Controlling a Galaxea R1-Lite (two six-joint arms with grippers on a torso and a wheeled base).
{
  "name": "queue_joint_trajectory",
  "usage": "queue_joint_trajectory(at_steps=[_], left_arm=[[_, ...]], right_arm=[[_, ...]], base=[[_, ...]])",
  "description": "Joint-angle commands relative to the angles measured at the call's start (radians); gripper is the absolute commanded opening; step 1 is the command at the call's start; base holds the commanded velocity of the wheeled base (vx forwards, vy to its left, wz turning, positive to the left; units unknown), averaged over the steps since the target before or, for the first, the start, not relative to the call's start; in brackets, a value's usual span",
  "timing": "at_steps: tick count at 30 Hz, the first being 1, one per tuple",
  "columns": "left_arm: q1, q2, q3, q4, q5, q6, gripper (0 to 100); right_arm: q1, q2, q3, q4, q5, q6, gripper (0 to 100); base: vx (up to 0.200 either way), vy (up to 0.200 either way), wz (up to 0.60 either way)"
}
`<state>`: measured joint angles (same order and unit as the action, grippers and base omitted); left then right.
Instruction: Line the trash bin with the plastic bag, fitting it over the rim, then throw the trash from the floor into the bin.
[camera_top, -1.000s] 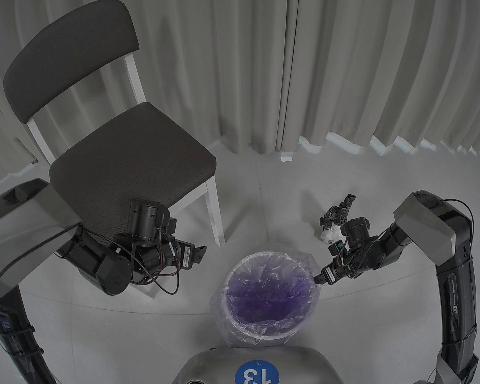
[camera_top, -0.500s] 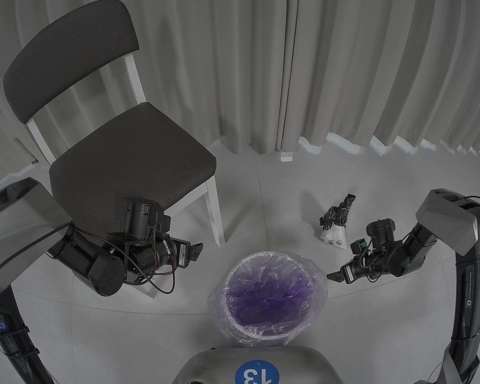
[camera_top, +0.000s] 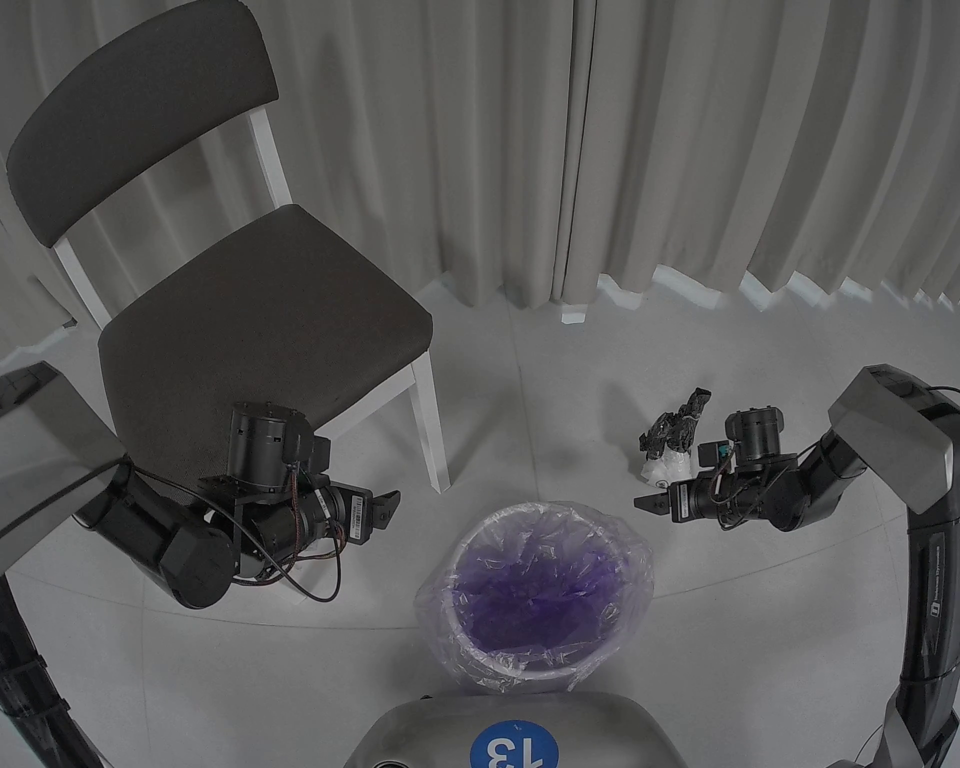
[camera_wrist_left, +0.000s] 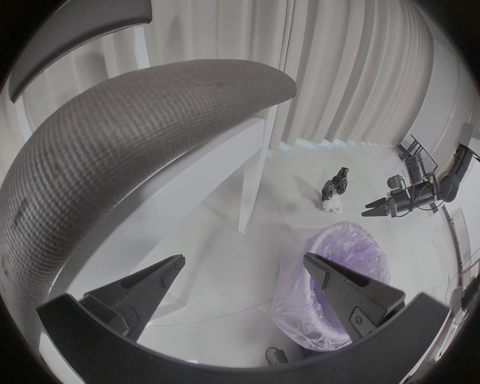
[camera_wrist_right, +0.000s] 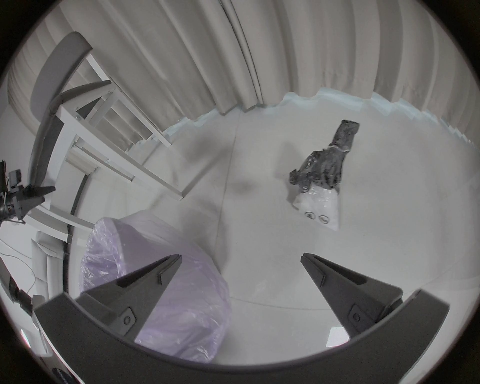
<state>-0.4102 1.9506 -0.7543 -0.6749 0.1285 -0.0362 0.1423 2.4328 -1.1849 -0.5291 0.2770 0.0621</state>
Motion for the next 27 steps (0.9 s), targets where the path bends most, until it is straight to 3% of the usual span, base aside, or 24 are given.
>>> queue_joint_trajectory(at_steps=[1, 9, 11, 16, 20, 27], left_arm=[[0.001, -0.019, 0.016, -0.002, 0.000, -0.001, 100], [0.014, -0.025, 0.035, -0.003, 0.000, -0.002, 100], [0.014, -0.027, 0.036, -0.003, 0.000, -0.005, 100], [0.014, -0.027, 0.041, -0.003, 0.010, -0.005, 100], [0.014, -0.025, 0.039, -0.003, 0.014, -0.005, 100], [0.014, -0.027, 0.041, -0.003, 0.016, -0.005, 100]], right_arm=[[0.036, 0.081, -0.102, 0.078, -0.002, 0.036, 100], [0.071, 0.124, -0.214, 0.235, -0.009, 0.082, 100], [0.079, 0.175, -0.302, 0.284, -0.021, 0.081, 100], [0.088, 0.282, -0.616, 0.572, -0.035, 0.084, 100], [0.095, 0.368, -0.805, 0.683, -0.056, 0.084, 100], [0.114, 0.365, -0.815, 0.718, -0.052, 0.146, 100]], base=[[0.000, 0.000, 0.00], [0.000, 0.000, 0.00], [0.000, 0.000, 0.00], [0.000, 0.000, 0.00], [0.000, 0.000, 0.00], [0.000, 0.000, 0.00]])
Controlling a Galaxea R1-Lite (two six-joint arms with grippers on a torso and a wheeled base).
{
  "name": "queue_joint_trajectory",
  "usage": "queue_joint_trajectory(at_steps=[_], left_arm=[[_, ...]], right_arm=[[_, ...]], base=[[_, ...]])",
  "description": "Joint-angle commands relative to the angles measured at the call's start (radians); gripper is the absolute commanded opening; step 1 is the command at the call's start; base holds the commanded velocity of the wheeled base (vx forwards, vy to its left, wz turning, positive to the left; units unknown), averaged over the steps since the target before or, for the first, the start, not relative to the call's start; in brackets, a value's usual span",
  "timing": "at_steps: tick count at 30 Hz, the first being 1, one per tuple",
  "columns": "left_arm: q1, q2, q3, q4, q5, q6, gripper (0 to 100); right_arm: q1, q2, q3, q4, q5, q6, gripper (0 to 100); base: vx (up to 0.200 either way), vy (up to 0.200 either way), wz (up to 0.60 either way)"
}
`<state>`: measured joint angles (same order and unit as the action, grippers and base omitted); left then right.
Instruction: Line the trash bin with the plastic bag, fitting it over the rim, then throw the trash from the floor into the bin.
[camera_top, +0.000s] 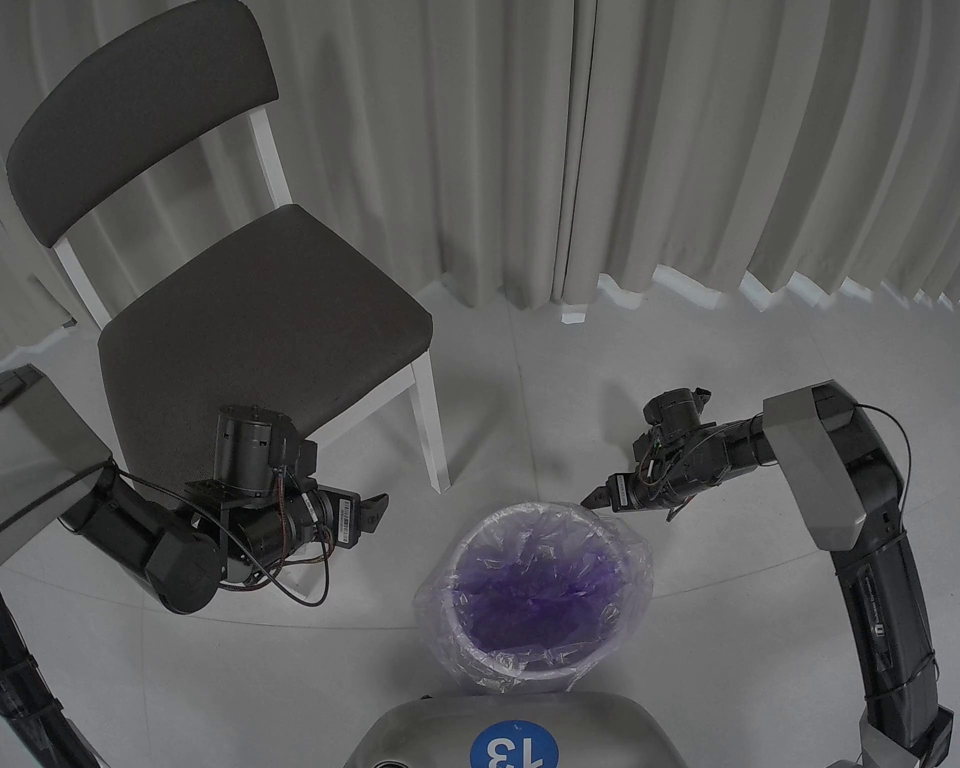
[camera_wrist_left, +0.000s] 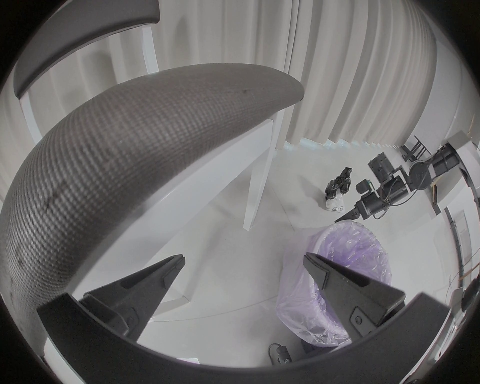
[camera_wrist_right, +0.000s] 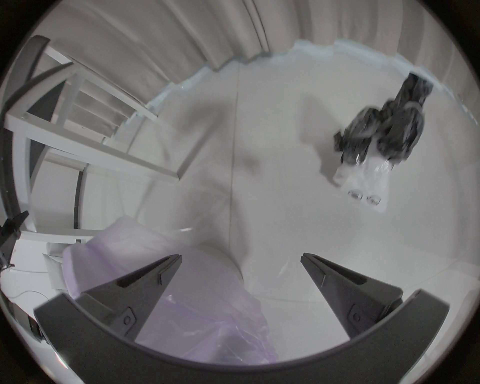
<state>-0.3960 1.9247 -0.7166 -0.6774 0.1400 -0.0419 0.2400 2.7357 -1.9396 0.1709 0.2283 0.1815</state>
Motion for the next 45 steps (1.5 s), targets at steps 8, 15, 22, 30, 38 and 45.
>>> queue_joint_trajectory(at_steps=[8, 15, 22, 30, 38, 45], left_arm=[[-0.003, -0.021, 0.023, -0.001, 0.006, -0.003, 100], [-0.011, -0.049, 0.036, -0.001, 0.007, -0.004, 100], [-0.037, -0.098, 0.032, 0.001, -0.008, -0.061, 100], [-0.043, -0.085, 0.017, -0.002, -0.003, -0.107, 100], [-0.064, -0.027, 0.075, -0.198, 0.072, -0.098, 100], [-0.077, -0.007, 0.154, -0.387, 0.098, -0.099, 100]], right_arm=[[-0.053, -0.142, 0.051, -0.067, 0.014, 0.024, 100], [-0.093, -0.289, 0.192, -0.152, 0.019, 0.026, 100], [-0.111, -0.470, 0.528, -0.274, 0.051, 0.015, 100], [-0.123, -0.584, 0.841, -0.462, 0.051, -0.045, 100], [-0.090, -0.564, 1.030, -0.656, 0.049, -0.096, 100], [-0.090, -0.433, 1.053, -0.711, 0.048, -0.212, 100]], base=[[0.000, 0.000, 0.00], [0.000, 0.000, 0.00], [-0.143, 0.000, 0.00], [-0.100, 0.000, 0.00], [0.000, 0.000, 0.00], [0.000, 0.000, 0.00]])
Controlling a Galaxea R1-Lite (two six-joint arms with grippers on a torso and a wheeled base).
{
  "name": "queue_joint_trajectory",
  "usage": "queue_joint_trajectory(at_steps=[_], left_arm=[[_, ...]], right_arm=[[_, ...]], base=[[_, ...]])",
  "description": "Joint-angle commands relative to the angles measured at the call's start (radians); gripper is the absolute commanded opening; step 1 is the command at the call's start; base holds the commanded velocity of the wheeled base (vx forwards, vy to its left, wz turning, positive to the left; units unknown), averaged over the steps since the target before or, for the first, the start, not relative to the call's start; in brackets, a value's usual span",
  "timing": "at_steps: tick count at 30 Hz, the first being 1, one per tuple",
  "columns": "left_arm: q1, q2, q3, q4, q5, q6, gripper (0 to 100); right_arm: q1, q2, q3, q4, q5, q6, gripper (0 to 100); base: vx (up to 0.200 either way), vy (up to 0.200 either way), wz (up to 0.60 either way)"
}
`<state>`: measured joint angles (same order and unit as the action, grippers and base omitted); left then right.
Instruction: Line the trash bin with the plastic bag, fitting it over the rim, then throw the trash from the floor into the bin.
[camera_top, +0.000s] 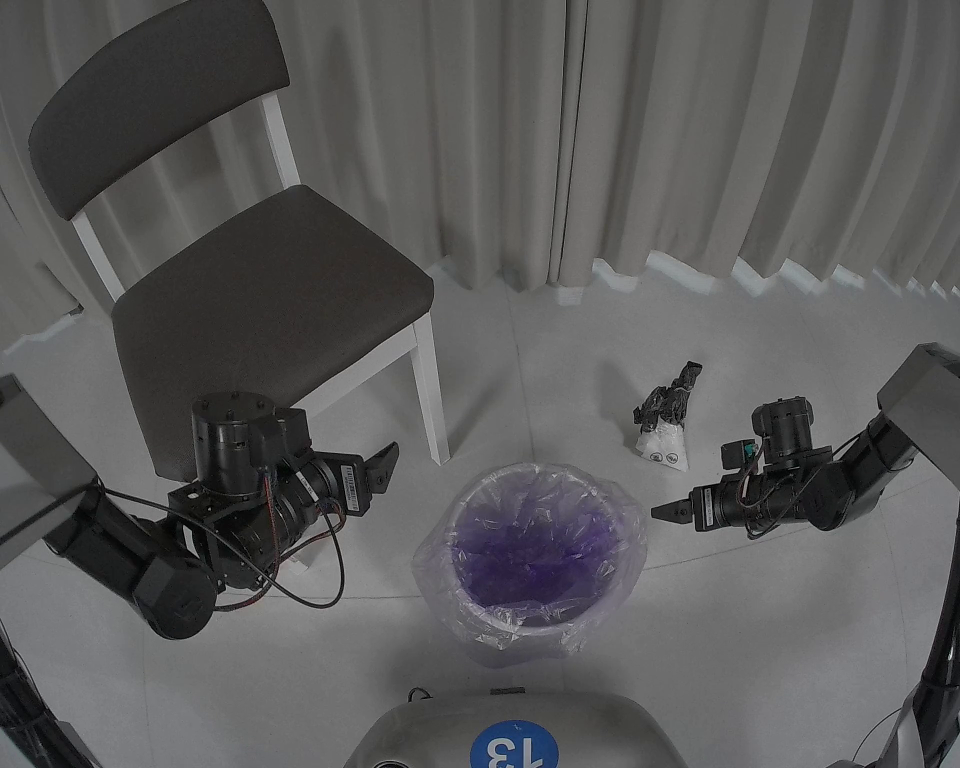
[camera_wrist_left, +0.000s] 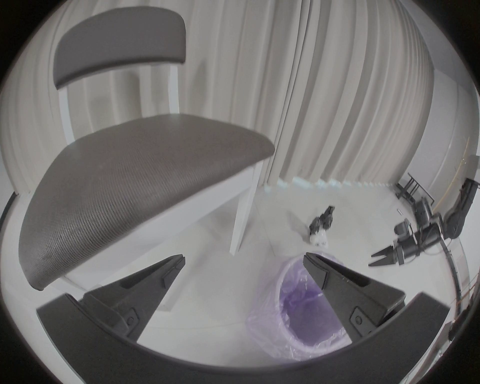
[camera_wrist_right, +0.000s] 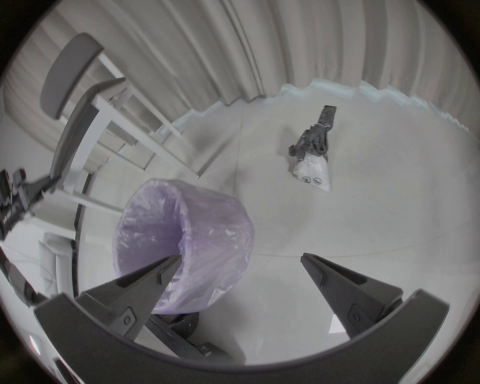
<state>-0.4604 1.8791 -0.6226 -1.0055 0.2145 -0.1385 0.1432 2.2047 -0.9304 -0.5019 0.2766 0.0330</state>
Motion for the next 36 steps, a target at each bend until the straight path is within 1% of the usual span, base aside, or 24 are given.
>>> queue_joint_trajectory(at_steps=[1, 8, 9, 14, 16, 19, 21, 23, 24, 25, 26, 27, 28, 29, 30, 31, 34, 36], left_arm=[[-0.009, 0.035, 0.057, -0.059, 0.023, -0.004, 100], [-0.011, -0.014, 0.061, -0.059, 0.025, -0.004, 100], [-0.015, -0.038, 0.066, -0.058, 0.025, -0.001, 100], [-0.012, -0.069, 0.070, -0.051, 0.025, -0.004, 100], [-0.011, -0.072, 0.084, -0.058, 0.025, -0.004, 100], [-0.014, -0.080, 0.089, -0.059, 0.025, -0.004, 100], [-0.014, -0.084, 0.089, -0.059, 0.025, -0.004, 100], [-0.014, -0.089, 0.087, -0.058, 0.025, -0.003, 100], [-0.014, -0.089, 0.087, -0.059, 0.025, -0.003, 100], [-0.014, -0.089, 0.087, -0.059, 0.025, -0.003, 100], [-0.015, -0.092, 0.089, -0.059, 0.025, -0.003, 100], [-0.015, -0.092, 0.089, -0.058, 0.025, -0.003, 100], [-0.017, -0.094, 0.090, -0.059, 0.025, -0.003, 100], [-0.017, -0.094, 0.090, -0.058, 0.025, -0.004, 100], [-0.017, -0.094, 0.090, -0.059, 0.025, -0.004, 100], [-0.017, -0.095, 0.090, -0.059, 0.025, -0.004, 100], [-0.017, -0.101, 0.098, -0.059, 0.025, -0.004, 100], [-0.017, -0.104, 0.099, -0.059, 0.025, -0.006, 100]], right_arm=[[0.007, 0.112, 0.039, -0.033, 0.000, -0.071, 100], [0.010, 0.175, -0.016, -0.027, 0.000, -0.100, 100], [0.016, 0.217, -0.076, -0.006, 0.000, -0.113, 100], [0.024, 0.311, -0.364, 0.252, -0.010, -0.162, 100], [0.021, 0.346, -0.461, 0.316, -0.010, -0.168, 100], [0.021, 0.400, -0.574, 0.375, -0.010, -0.171, 100], [0.021, 0.421, -0.643, 0.437, -0.010, -0.170, 100], [0.022, 0.449, -0.754, 0.554, -0.008, -0.168, 100], [0.022, 0.468, -0.800, 0.589, -0.008, -0.168, 100], [0.022, 0.472, -0.808, 0.595, -0.008, -0.168, 100], [0.021, 0.520, -0.906, 0.654, -0.014, -0.168, 100], [0.021, 0.544, -0.950, 0.675, -0.022, -0.170, 100], [0.021, 0.589, -1.033, 0.711, -0.048, -0.170, 100], [0.021, 0.593, -1.041, 0.715, -0.053, -0.170, 100], [0.022, 0.653, -1.070, 0.760, -0.088, -0.168, 100], [0.024, 0.685, -1.070, 0.786, -0.094, -0.165, 100], [0.027, 0.745, -1.070, 0.859, -0.093, -0.153, 100], [0.029, 0.767, -1.070, 0.916, -0.089, -0.130, 100]], base=[[0.000, 0.000, 0.00], [0.000, 0.000, 0.00], [0.000, 0.000, 0.00], [0.000, 0.000, 0.00], [0.000, 0.000, 0.00], [0.000, 0.000, 0.00], [0.000, 0.000, 0.00], [0.000, 0.000, 0.00], [0.000, 0.000, 0.00], [0.000, 0.000, 0.00], [0.000, 0.000, 0.00], [0.000, 0.000, 0.00], [0.000, 0.000, 0.00], [0.000, 0.000, 0.00], [0.000, 0.000, 0.00], [0.000, 0.000, 0.00], [0.000, 0.000, 0.00], [0.000, 0.000, 0.00]])
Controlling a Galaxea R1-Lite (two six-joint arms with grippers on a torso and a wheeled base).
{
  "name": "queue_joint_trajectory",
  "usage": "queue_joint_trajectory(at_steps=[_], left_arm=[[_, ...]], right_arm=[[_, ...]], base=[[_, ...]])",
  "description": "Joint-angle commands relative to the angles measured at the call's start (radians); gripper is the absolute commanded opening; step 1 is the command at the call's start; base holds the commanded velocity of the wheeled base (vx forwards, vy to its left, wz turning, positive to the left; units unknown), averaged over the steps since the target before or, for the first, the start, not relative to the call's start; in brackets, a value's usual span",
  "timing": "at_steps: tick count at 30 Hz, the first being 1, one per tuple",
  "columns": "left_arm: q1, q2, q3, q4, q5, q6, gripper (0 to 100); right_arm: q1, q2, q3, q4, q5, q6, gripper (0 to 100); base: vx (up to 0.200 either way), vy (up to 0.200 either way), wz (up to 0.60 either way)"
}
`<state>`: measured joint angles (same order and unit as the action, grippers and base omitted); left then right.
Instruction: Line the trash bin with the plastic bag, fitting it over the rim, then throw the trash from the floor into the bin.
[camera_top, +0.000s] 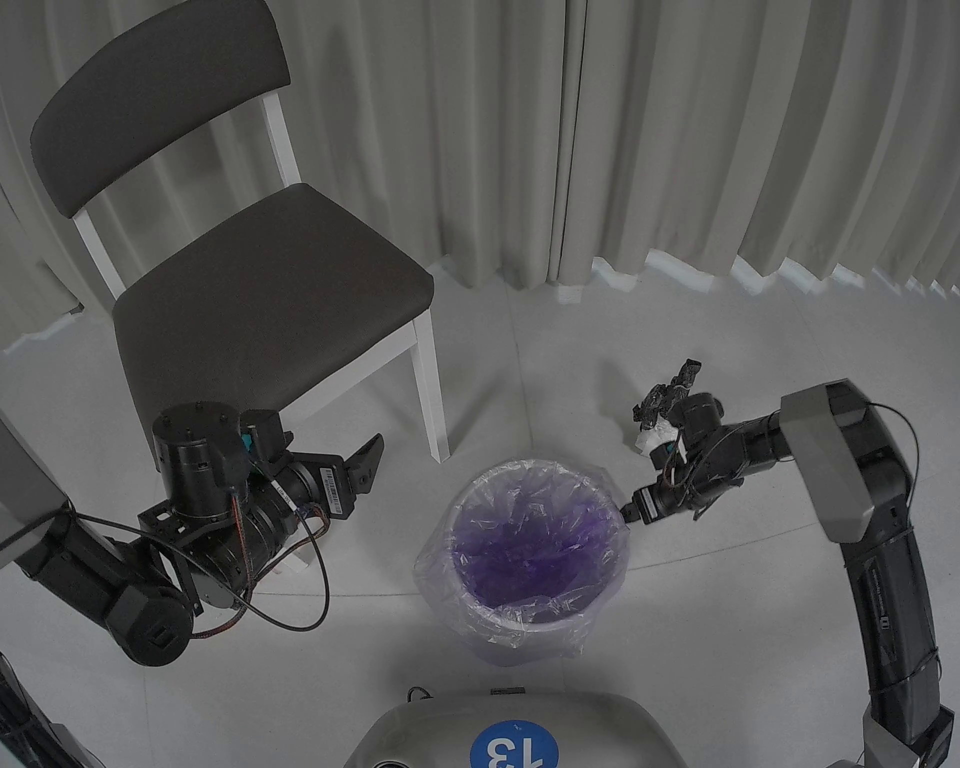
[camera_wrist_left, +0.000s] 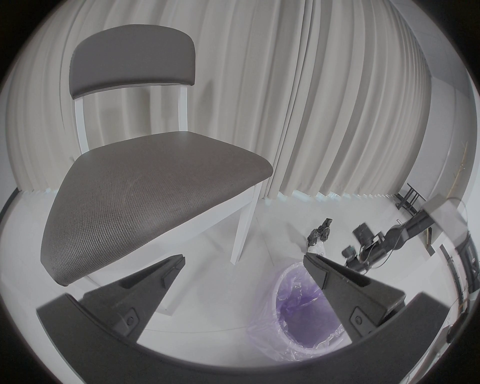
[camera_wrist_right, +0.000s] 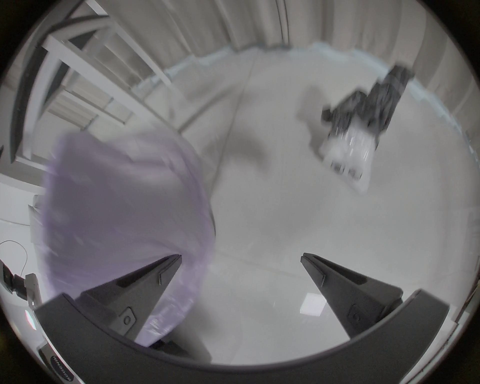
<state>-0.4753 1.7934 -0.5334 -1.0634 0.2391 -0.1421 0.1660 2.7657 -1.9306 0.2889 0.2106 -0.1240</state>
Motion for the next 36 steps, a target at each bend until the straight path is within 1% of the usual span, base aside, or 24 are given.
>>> queue_joint_trajectory(at_steps=[1, 3, 5, 8, 10, 16, 22, 25, 26, 27, 29, 30, 31, 33, 36], left_arm=[[-0.002, -0.019, 0.010, -0.001, 0.000, -0.002, 100], [-0.002, -0.020, 0.010, -0.001, 0.000, -0.002, 100], [-0.002, -0.020, 0.010, -0.001, -0.001, -0.002, 100], [-0.002, -0.022, 0.012, -0.001, 0.000, -0.002, 100], [-0.002, -0.022, 0.013, -0.001, -0.001, -0.004, 100], [-0.002, -0.020, 0.013, -0.001, -0.001, -0.004, 100], [-0.002, -0.039, 0.015, -0.001, -0.001, -0.004, 100], [-0.003, -0.054, 0.023, -0.001, -0.001, -0.004, 100], [-0.003, -0.054, 0.023, -0.001, -0.001, -0.004, 100], [-0.009, -0.063, 0.024, -0.001, -0.001, -0.004, 100], [-0.011, -0.068, 0.024, -0.001, -0.001, -0.004, 100], [-0.012, -0.074, 0.023, -0.001, -0.001, -0.004, 100], [-0.012, -0.074, 0.023, -0.001, -0.001, -0.004, 100], [-0.020, -0.077, 0.021, 0.000, -0.001, -0.002, 100], [-0.028, -0.075, 0.012, 0.011, -0.001, -0.002, 100]], right_arm=[[0.007, 0.210, -0.069, 0.148, -0.022, 0.043, 100], [0.007, 0.216, -0.069, 0.173, -0.019, 0.060, 100], [0.006, 0.219, -0.069, 0.203, 0.024, 0.109, 100], [-0.008, 0.203, -0.069, 0.194, 0.049, 0.172, 100], [-0.026, 0.167, -0.069, 0.188, 0.058, 0.192, 100], [-0.075, 0.066, -0.069, 0.196, 0.070, 0.199, 100], [-0.085, -0.034, -0.069, 0.174, 0.072, 0.199, 100], [-0.088, -0.106, -0.069, 0.107, 0.072, 0.199, 100], [-0.088, -0.106, -0.069, 0.107, 0.072, 0.199, 100], [-0.088, -0.184, -0.069, 0.004, 0.073, 0.195, 100], [-0.088, -0.244, -0.069, -0.091, 0.072, 0.187, 100], [-0.089, -0.284, 0.015, -0.163, 0.070, 0.185, 100], [-0.089, -0.284, 0.015, -0.163, 0.070, 0.185, 100], [-0.095, -0.379, 0.229, -0.333, 0.069, 0.196, 100], [-0.102, -0.476, 0.421, -0.439, 0.064, 0.198, 100]], base=[[0.000, 0.000, 0.00], [0.000, 0.000, 0.00], [0.000, 0.000, 0.00], [0.000, 0.000, 0.00], [0.000, 0.000, 0.00], [0.000, 0.000, 0.00], [0.000, 0.000, 0.00], [0.000, 0.000, 0.00], [0.000, 0.000, 0.00], [0.000, 0.000, 0.00], [0.000, 0.000, 0.00], [0.000, 0.000, 0.00], [0.000, 0.000, 0.00], [0.000, 0.000, 0.00], [0.000, 0.000, 0.00]])
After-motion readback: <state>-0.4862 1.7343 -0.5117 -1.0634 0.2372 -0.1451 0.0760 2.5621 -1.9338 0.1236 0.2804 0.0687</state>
